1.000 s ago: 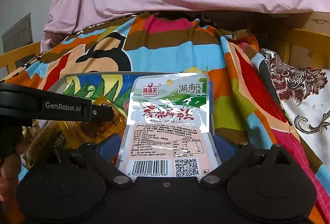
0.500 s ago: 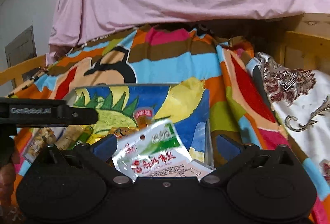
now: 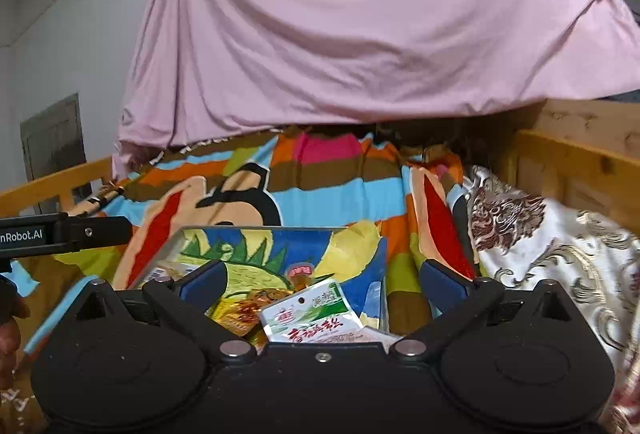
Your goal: Organize snacks
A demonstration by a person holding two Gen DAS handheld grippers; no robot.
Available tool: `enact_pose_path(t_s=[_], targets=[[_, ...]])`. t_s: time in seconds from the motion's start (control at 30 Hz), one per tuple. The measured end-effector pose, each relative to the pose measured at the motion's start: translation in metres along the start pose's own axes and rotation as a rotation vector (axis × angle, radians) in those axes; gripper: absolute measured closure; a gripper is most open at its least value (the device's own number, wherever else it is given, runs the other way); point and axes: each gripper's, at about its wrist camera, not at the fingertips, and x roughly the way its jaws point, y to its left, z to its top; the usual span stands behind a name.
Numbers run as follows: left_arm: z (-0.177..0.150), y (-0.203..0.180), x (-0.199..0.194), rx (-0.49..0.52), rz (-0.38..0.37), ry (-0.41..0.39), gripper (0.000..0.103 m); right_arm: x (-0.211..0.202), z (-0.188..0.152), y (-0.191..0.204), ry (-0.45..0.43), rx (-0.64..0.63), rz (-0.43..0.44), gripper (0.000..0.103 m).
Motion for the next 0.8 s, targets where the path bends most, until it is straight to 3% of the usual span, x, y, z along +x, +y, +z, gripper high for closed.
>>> enact_pose_path(t_s=[0.13, 0.37, 0.8], targets=[[-0.007, 0.001, -0.036, 0.021, -0.002, -0.029, 0.001, -0.036, -0.008, 0.012, -0.009, -0.034, -0.002, 0.001], [-0.032, 0.004, -0.088, 0.057, 0.004, -0.006, 0.001, -0.087, -0.027, 0.029, -0.001, -0.055, 0.011, 0.001], [-0.069, 0.022, -0.146, 0.045, 0.051, 0.044, 0.0, -0.143, -0.056, 0.047, 0.061, -0.068, 0.004, 0.001]])
